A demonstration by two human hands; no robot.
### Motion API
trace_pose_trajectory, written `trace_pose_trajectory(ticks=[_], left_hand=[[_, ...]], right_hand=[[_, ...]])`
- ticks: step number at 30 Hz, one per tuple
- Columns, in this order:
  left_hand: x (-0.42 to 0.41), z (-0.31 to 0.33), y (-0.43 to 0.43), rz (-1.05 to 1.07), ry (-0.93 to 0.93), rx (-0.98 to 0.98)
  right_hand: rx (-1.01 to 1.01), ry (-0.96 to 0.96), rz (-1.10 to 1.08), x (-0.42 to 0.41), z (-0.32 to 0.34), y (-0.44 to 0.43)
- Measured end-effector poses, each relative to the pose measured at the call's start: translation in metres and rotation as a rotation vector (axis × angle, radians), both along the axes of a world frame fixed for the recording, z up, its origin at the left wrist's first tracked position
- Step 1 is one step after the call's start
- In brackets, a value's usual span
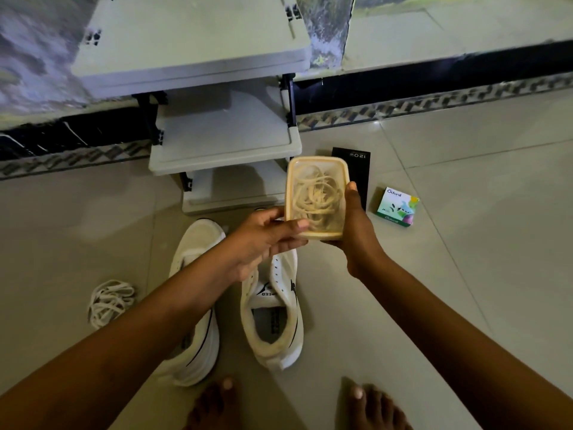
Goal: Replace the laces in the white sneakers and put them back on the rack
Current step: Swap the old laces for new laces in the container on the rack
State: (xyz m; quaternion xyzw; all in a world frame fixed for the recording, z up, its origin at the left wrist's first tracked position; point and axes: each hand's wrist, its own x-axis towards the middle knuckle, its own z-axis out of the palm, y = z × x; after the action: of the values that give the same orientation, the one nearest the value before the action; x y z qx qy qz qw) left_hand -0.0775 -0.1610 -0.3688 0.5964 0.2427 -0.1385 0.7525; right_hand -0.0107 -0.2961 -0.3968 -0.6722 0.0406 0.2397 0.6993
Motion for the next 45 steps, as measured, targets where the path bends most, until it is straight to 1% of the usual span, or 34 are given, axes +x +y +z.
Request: trace_pose_trajectory(ticks=[3, 5, 7, 8, 11, 12, 14, 16, 18, 21, 26, 35, 41, 45], left_hand=[[-0.002, 0.007, 0.014, 0.084, -0.019, -0.030], [-0.001, 0.013, 0.029, 0.180, -0.053, -0.019], [0.005, 0.021, 0.049, 0.301, -0.094, 0.005], [0.009, 0.024, 0.057, 0.355, -0.110, 0.020], [0.027, 0.034, 0.082, 0.487, -0.167, 0.041], [0.034, 0.036, 0.087, 0.516, -0.179, 0.045], [0.048, 0.039, 0.094, 0.564, -0.190, 0.059], [0.063, 0.038, 0.099, 0.582, -0.177, 0.074], [0.075, 0.036, 0.101, 0.573, -0.144, 0.083], [0.092, 0.032, 0.101, 0.600, -0.100, 0.065], [0.114, 0.029, 0.101, 0.631, -0.057, 0.092], [0.124, 0.026, 0.101, 0.589, -0.009, 0.116], [0.123, 0.024, 0.104, 0.557, -0.024, 0.152], [0.119, 0.023, 0.107, 0.518, -0.052, 0.210]], right_hand=[[0.001, -0.028, 0.141, 0.004, 0.007, 0.005], [-0.063, -0.074, 0.206, 0.010, 0.015, 0.010], [-0.151, -0.154, 0.217, 0.020, 0.025, 0.020], [-0.214, -0.234, 0.227, 0.024, 0.028, 0.023], [-0.549, -0.701, 0.382, 0.041, 0.034, 0.039], [-0.661, -0.821, 0.433, 0.049, 0.033, 0.045], [-0.881, -0.977, 0.506, 0.062, 0.024, 0.058], [-1.068, -1.053, 0.583, 0.068, 0.015, 0.069], [-1.149, -1.067, 0.628, 0.064, 0.006, 0.077], [-1.191, -1.075, 0.667, 0.058, -0.004, 0.083], [-1.238, -1.055, 0.706, 0.065, -0.009, 0.085], [-1.216, -1.088, 0.756, 0.070, -0.012, 0.080], [-1.209, -1.095, 0.745, 0.070, -0.012, 0.079], [-1.185, -1.090, 0.743, 0.072, -0.015, 0.080]])
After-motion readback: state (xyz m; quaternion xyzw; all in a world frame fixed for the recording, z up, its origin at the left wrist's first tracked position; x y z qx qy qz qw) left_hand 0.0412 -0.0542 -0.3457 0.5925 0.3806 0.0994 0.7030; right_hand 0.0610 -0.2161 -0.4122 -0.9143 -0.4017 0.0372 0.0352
